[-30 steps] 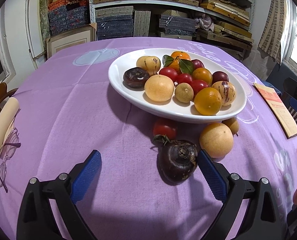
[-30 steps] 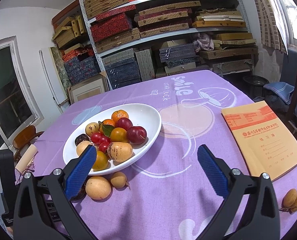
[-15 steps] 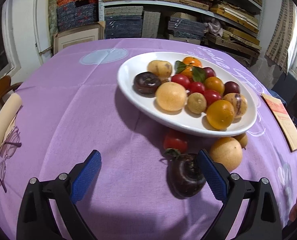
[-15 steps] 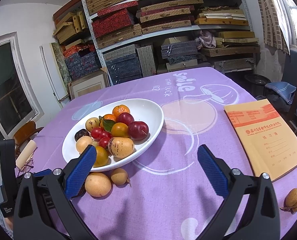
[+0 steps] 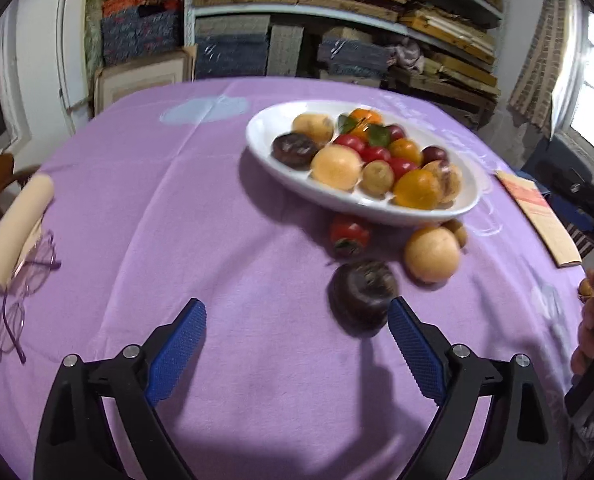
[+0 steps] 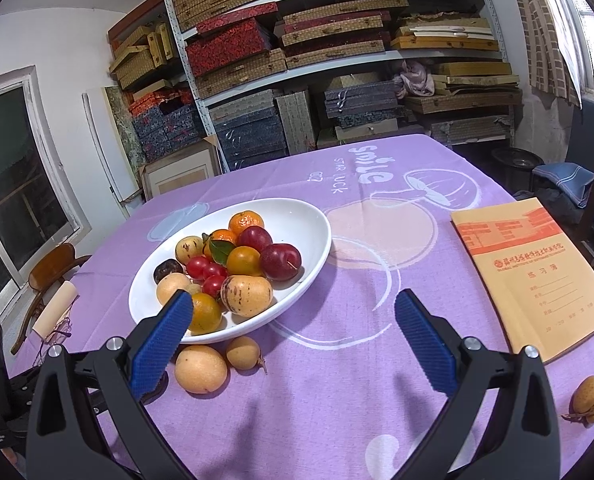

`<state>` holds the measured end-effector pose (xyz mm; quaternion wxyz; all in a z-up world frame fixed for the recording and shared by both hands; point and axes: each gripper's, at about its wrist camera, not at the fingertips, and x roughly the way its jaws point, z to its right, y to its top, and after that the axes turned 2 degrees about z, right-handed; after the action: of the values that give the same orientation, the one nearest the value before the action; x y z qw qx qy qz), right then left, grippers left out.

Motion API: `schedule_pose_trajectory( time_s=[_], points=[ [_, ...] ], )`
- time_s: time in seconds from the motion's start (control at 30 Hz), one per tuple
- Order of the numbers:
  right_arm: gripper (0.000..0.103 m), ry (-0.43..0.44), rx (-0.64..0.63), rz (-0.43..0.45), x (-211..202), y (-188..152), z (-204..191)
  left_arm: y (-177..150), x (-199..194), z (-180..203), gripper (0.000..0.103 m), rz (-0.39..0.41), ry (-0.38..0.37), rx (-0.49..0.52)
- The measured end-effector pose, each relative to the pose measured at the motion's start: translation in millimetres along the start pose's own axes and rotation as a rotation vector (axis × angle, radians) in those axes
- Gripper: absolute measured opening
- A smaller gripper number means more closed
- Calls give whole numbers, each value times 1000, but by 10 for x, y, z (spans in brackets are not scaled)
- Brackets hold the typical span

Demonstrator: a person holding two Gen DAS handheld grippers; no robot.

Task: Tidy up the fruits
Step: 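Move the left gripper to the dark purple round fruit and grasp it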

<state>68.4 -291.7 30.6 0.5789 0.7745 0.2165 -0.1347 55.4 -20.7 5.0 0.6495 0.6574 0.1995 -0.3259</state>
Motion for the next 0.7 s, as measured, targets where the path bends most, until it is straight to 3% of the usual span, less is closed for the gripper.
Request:
schedule_pose_trajectory(
  time_s=[0.23,0.3,0.37,0.57,0.7],
  points=[
    [99,6,29,5,-10,18,46,92,242,328,91,-19,-8,90],
    [99,10,36,4,-15,23,67,96,288,287,82,-38,-20,69],
    [99,9,34,2,-9,22,66,101,317,213,79,-47,-18,44],
    [99,13,31,-3,-11,22,81,90,311,154,79,-53,-18,32],
    [99,11,27,-8,0,13,75,109,426,232,78,-102,-12,45]
  ],
)
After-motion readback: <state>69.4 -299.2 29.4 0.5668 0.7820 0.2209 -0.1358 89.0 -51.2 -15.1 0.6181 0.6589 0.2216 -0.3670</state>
